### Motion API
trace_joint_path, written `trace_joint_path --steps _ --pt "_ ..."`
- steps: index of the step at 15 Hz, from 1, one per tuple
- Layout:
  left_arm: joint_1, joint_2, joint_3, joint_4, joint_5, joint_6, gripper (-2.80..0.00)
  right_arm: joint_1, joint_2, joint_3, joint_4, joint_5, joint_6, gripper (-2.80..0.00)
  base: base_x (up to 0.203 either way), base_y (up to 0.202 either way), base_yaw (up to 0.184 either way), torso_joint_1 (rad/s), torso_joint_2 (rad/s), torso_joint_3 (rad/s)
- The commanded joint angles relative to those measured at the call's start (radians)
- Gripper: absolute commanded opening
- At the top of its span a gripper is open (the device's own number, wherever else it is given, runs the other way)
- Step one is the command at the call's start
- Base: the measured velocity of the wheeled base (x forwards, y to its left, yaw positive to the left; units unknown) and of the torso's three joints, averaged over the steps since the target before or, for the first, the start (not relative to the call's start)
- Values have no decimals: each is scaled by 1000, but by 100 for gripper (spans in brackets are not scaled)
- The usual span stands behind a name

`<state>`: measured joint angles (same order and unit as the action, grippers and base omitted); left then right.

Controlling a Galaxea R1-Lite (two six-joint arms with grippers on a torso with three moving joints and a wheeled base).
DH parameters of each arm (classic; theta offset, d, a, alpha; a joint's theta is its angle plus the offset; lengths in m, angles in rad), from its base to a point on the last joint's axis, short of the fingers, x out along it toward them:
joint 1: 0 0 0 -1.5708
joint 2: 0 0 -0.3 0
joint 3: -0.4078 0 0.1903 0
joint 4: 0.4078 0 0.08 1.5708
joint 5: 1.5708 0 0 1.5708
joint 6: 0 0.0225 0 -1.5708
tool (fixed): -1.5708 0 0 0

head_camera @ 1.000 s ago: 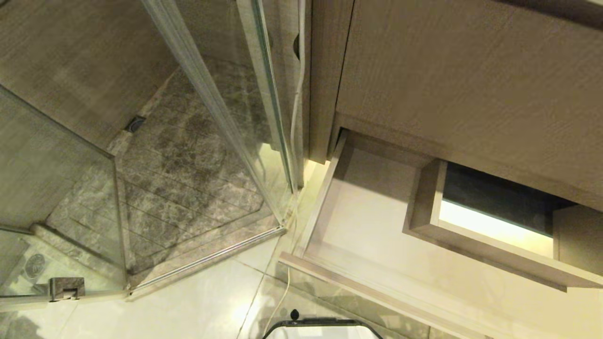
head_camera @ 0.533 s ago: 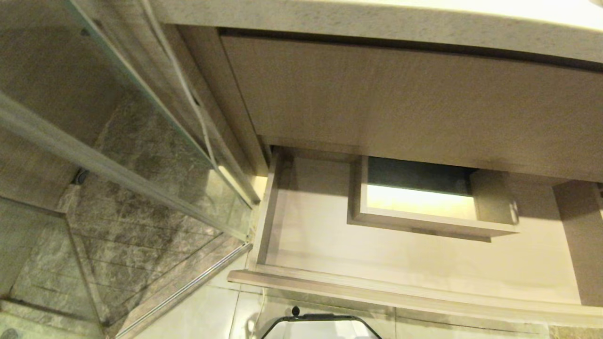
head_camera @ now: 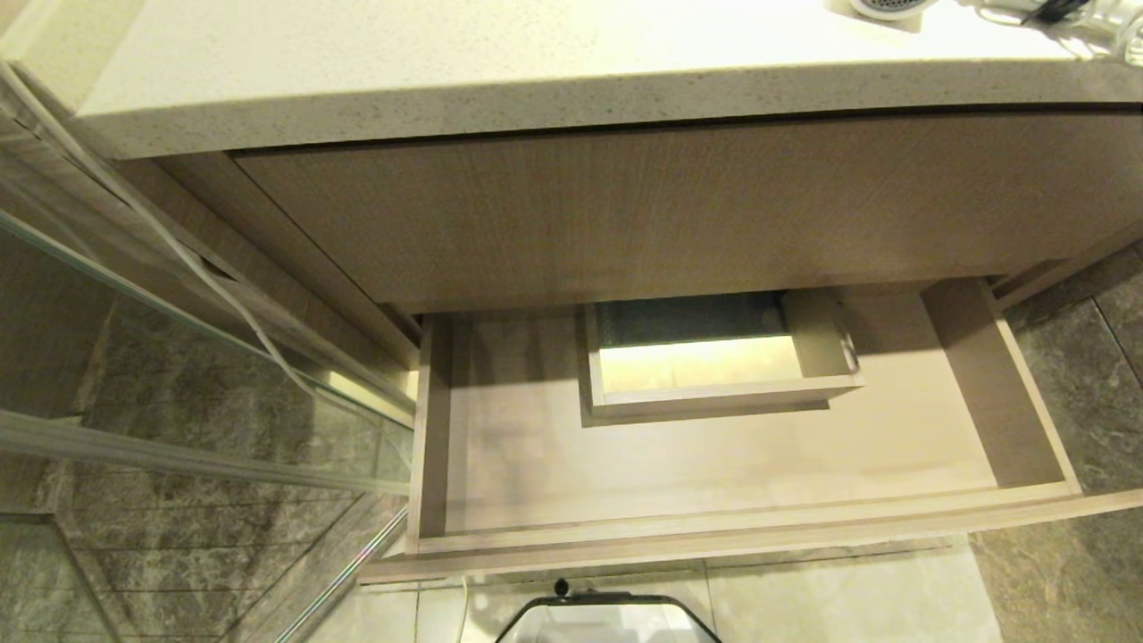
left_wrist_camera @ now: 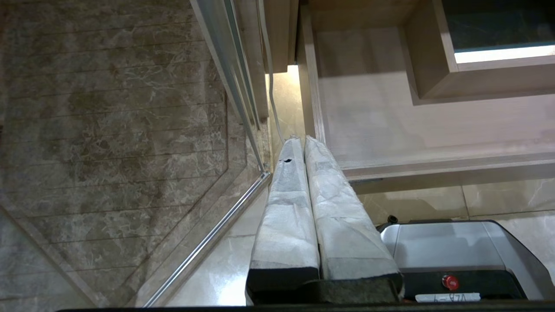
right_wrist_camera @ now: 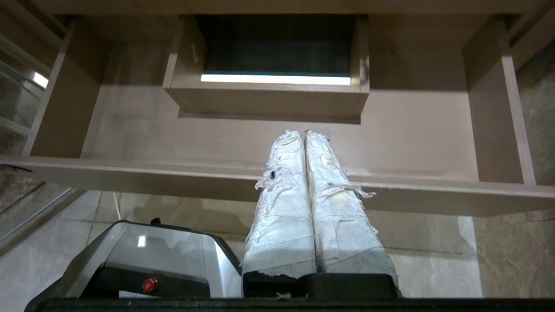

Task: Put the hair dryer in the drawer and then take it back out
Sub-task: Pick up the hairdryer

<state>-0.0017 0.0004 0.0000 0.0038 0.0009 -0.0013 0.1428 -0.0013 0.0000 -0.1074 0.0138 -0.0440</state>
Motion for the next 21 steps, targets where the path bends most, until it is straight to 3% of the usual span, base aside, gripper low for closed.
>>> trace_joint_path --steps 1,9,21 --pt "0 0 2 1 1 0 -280 0 -39 40 -2 0 0 -280 0 0 0 0 0 0" --pt "0 0 2 1 1 0 -280 0 -39 40 -2 0 1 -280 0 0 0 14 -25 -9" --pt "0 0 2 1 1 0 -280 0 -39 40 -2 -1 1 -280 0 0 0 270 -521 -250"
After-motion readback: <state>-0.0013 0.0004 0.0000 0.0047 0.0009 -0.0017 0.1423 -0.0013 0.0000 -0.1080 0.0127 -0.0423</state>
